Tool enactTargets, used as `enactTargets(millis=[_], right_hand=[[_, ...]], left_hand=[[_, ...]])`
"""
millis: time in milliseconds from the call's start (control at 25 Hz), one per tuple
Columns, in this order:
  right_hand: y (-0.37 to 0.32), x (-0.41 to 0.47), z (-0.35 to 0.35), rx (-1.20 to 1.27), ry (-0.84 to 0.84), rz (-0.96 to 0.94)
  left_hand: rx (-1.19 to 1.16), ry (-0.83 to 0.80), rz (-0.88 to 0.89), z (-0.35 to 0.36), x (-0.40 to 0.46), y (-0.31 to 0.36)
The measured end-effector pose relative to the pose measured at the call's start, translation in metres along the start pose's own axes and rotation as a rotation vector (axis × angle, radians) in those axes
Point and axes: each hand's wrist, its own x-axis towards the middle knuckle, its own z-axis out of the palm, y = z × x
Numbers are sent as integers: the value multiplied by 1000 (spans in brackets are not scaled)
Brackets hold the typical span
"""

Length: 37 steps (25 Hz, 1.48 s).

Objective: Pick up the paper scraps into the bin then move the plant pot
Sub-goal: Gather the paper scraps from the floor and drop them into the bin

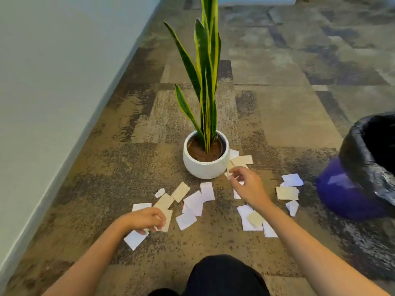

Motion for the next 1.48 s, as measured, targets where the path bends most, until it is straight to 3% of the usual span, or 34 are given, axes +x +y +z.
enactTargets(millis=[200, 360, 480, 880, 1160, 1320, 1480], right_hand=[[-17, 40, 97, -403, -515, -169], [-23, 63, 162, -770, -820, -299], [-25, 68, 197, -881, -930, -282], [-48, 58, 268, -975, -1010, -265], [-48, 44, 282, -1002, -1010, -214], [-43, 31, 285, -1016, -946, -198], [-39, 22, 284, -966, -822, -155]], left_hand=[[205, 360, -190, -5, 32, -96], [384, 342, -128, -7, 54, -112], [523, 251, -107, -9, 68, -126], [566, 169, -54, -22, 71, -131], [777, 246, -30, -14, 66, -124], [722, 262, 8, -1, 62, -127], [513, 344, -7, 11, 62, -128]])
